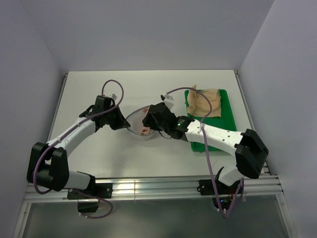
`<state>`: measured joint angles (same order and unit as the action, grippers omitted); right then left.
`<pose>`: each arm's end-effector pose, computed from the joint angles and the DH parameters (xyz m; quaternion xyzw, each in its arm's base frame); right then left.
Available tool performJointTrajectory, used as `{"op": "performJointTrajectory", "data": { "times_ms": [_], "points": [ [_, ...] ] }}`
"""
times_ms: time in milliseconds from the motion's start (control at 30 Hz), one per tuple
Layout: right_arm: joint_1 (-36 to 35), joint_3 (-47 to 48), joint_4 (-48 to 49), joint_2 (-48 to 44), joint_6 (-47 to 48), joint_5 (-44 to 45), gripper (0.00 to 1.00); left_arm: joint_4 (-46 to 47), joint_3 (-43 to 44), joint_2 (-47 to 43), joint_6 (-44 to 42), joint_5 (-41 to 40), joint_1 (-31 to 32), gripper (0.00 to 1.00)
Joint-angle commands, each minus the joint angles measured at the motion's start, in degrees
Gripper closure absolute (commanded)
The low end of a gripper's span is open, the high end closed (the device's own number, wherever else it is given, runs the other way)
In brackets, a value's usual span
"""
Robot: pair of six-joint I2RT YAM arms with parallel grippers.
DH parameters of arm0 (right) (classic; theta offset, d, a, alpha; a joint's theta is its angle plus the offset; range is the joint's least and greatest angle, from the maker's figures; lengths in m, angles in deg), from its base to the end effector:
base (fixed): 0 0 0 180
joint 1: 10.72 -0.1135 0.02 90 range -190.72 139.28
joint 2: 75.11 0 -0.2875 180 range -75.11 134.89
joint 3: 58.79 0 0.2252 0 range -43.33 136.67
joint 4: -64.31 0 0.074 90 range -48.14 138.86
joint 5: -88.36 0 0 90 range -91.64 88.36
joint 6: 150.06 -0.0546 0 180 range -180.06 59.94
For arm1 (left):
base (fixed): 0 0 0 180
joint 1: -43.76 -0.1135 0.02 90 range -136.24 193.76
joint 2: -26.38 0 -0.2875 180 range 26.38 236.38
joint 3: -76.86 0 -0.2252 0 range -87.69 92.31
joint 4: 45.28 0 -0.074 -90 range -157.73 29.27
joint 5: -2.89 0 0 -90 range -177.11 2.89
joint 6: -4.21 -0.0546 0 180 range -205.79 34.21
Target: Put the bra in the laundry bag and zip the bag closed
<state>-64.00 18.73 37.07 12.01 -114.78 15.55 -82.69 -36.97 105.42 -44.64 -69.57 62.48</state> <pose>0.2094 0.2537 0.2874 0.0780 0.8834 0.2794 0.3682 0.2461 -0.1008 0.2486 -0.1300 0.9219 -0.2918 0.2194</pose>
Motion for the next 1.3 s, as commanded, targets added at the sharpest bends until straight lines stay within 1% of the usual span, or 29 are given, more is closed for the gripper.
{"op": "performJointTrajectory", "data": {
  "times_ms": [0,100,200,300,367,400,467,500,567,600,667,700,767,867,933,967,1000,1033,1067,1100,1133,1200,1267],
  "points": [
    [0.0,2.1,-2.9,-3.9,0.1,2.7,0.45,-0.9,-1.7,-0.6,-1.0,-1.4,-1.9,1.00],
    [1.1,-0.4,-2.1,-6.5,-1.2,2.1,0.43,-2.0,-2.7,-1.2,-1.9,-1.8,-3.9,1.00],
    [3.7,-2.9,-1.5,-7.4,-0.1,1.4,0.43,-3.5,-2.2,-1.4,-3.7,-3.6,-7.1,1.00],
    [8.3,-5.2,0.2,-8.2,1.7,0.0,0.43,-5.7,-0.3,-0.9,-5.3,-7.8,-9.7,1.00],
    [11.4,-6.2,0.6,-8.4,3.0,-0.9,0.43,-6.0,1.7,0.2,-5.5,-8.8,-10.8,1.00],
    [12.2,-6.3,0.7,-8.2,3.5,-1.4,0.43,-6.1,2.8,0.7,-5.5,-8.9,-10.9,0.98],
    [13.7,-6.0,0.5,-8.0,4.4,-1.5,0.43,-6.9,6.3,2.2,-5.5,-9.9,-10.9,0.90],
    [14.2,-5.8,0.4,-7.7,4.7,-1.9,0.43,-7.1,7.5,2.7,-5.6,-10.0,-10.9,0.82],
    [14.7,-5.5,0.2,-7.3,5.3,-2.6,0.43,-8.5,11.4,3.7,-6.1,-10.1,-10.8,0.73],
    [14.8,-5.4,0.0,-6.9,5.5,-2.7,0.43,-9.1,12.6,4.1,-6.3,-10.0,-10.8,0.63],
    [15.1,-4.8,-0.1,-6.1,5.9,-3.0,0.43,-10.2,15.2,4.4,-7.0,-10.0,-10.8,0.55],
    [15.7,-4.6,0.0,-5.1,6.1,-3.3,0.43,-10.6,15.9,4.3,-7.3,-10.6,-10.8,0.48],
    [16.4,-3.5,0.3,-3.8,6.6,-4.4,0.43,-11.9,17.5,4.3,-8.1,-11.2,-10.8,0.43],
    [18.4,-1.6,0.7,0.2,7.6,-6.3,0.43,-13.0,18.9,3.8,-9.3,-12.0,-10.7,0.41],
    [19.9,-1.1,1.2,1.3,7.9,-7.8,0.43,-14.0,19.5,2.4,-10.5,-14.3,-10.1,0.40],
    [20.1,-0.9,1.4,1.7,8.1,-8.6,0.43,-14.7,20.6,1.6,-10.8,-15.9,-9.4,0.40],
    [20.2,-0.7,1.5,2.1,8.2,-8.6,0.43,-15.6,21.4,0.9,-11.2,-17.3,-6.6,0.40],
    [20.5,-0.7,1.5,2.2,8.4,-8.7,0.43,-17.4,22.0,-1.0,-12.0,-23.1,-4.7,0.40],
    [20.6,-0.7,1.5,2.1,8.6,-8.8,0.43,-18.3,23.1,-2.0,-12.1,-26.2,-2.0,0.39],
    [20.8,-0.8,1.5,2.0,8.6,-8.8,0.43,-19.1,23.5,-2.9,-12.1,-29.2,3.8,0.38],
    [20.9,-1.0,1.4,1.7,8.6,-8.8,0.43,-20.6,23.6,-4.5,-11.3,-33.8,6.5,0.37],
    [21.8,-1.3,1.3,0.7,8.4,-9.3,0.43,-22.1,23.3,-5.7,-10.0,-35.9,11.9,0.37],
    [22.7,-1.4,0.9,-0.5,8.3,-9.7,0.43,-23.6,21.8,-7.1,-7.6,-35.8,14.6,0.38]
  ]
}}
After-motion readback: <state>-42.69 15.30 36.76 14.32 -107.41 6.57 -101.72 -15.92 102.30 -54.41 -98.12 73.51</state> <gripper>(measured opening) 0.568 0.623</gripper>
